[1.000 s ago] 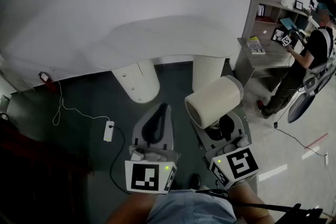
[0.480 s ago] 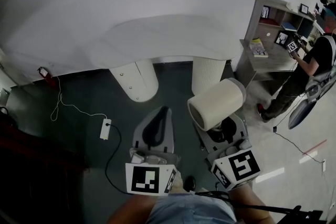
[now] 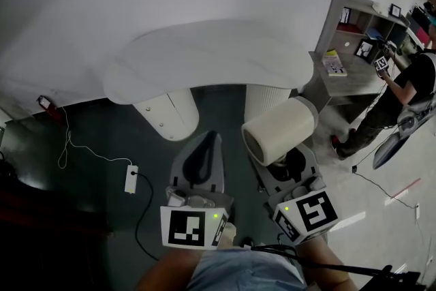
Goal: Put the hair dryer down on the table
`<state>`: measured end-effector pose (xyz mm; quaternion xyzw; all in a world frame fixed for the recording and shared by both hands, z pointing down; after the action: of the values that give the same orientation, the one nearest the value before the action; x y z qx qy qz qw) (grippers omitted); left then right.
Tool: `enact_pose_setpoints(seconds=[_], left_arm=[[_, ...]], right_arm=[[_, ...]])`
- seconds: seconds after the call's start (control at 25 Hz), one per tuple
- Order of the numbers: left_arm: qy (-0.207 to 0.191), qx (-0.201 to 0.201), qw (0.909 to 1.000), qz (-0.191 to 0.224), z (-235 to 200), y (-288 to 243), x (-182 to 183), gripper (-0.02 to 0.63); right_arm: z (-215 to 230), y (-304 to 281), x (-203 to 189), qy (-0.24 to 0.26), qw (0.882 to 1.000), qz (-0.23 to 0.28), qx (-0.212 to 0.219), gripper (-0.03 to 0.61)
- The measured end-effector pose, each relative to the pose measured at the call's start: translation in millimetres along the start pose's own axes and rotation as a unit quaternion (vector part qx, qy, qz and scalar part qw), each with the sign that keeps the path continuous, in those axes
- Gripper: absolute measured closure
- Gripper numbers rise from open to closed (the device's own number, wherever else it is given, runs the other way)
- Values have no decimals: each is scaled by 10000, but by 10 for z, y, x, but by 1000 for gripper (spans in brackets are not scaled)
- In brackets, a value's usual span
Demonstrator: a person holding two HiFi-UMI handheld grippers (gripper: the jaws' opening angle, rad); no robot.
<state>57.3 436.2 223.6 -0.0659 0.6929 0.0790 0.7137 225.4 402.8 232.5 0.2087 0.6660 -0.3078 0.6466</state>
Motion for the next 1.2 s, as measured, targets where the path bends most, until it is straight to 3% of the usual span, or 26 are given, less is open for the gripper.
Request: enact_pose_setpoints(seconds=[0.56,0.88,1.2], left_arm=[[-53,-270,9993,237,-850,-981,102,597],[30,-371,9993,-14,-1048,-1404,-73,597],[41,-365,9990,-257,-1194,-2182,-328,597]], right_arm=[[245,-1128,337,101,9994,215,-257,354],[465,-1530,292,16,9994,56,-344,354],[1064,-2107,173,-107,9991,-74,-413,354]])
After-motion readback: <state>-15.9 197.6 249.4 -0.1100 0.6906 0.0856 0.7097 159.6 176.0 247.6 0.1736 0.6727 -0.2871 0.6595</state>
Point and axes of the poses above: the fingertips, and each gripper's own axes: y backward along the fingers, z to its right, x out of its top, the point moved 9 cm from there along y, backward along the fingers, and after that the axes turned 5 degrees about -z, right-handed, at the moved point
